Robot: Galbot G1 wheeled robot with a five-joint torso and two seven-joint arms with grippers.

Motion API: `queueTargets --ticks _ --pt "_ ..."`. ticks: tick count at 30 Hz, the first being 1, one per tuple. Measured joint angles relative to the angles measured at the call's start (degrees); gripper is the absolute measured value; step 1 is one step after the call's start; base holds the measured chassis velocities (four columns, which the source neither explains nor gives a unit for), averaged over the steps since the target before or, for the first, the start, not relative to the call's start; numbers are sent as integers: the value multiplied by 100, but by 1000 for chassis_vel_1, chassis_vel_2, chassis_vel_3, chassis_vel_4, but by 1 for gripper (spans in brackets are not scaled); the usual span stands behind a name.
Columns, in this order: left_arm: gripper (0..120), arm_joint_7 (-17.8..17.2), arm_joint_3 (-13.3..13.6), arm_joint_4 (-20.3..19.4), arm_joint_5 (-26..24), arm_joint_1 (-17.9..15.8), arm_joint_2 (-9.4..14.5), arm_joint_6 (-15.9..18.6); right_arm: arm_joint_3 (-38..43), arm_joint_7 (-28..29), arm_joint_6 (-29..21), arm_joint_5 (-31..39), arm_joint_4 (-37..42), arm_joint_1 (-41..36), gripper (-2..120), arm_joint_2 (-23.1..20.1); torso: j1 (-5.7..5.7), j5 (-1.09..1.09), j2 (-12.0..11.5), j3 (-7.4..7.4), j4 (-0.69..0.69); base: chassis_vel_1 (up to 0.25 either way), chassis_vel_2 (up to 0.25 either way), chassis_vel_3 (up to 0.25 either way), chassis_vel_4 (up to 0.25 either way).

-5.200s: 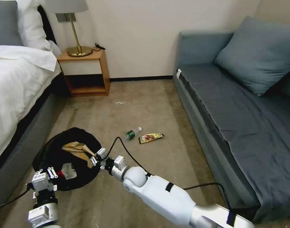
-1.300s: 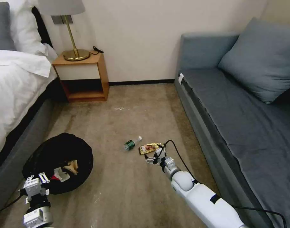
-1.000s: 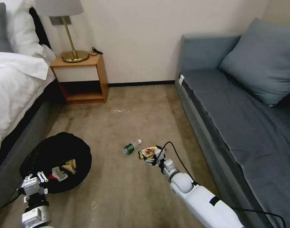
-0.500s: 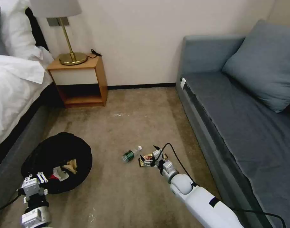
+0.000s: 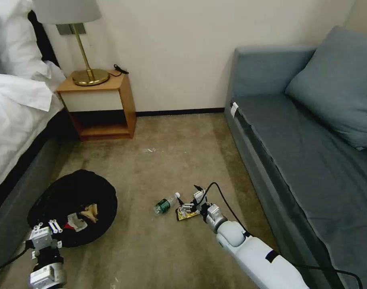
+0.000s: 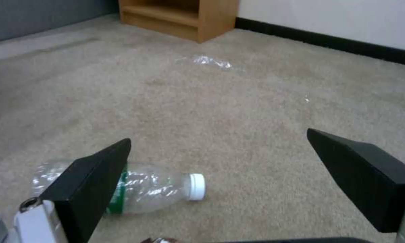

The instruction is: Pick up the trash bin, then pick up the garbage on the floor and place it into the trash bin.

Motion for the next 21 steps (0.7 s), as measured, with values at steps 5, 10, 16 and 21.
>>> queueTargets --ticks 5,10,16,21 --pt "6 0 -3 33 3 7 -7 -34 24 -95 10 -28 -27 -36 100 30 0 0 0 0 0 -85 87 80 -74" --pt "6 1 -15 76 2 -5 -1 -48 6 -214 19 -49 -105 35 100 44 0 0 0 0 0 -74 83 79 -79" --pt "6 1 -35 148 -6 -19 10 -81 -119 -447 61 -88 -293 329 100 110 0 0 0 0 0 -59 87 65 -70" --pt "6 1 -48 205 -17 -14 18 -118 -288 -759 149 -205 -649 807 100 253 0 -1 0 0 1 -16 31 27 -33"
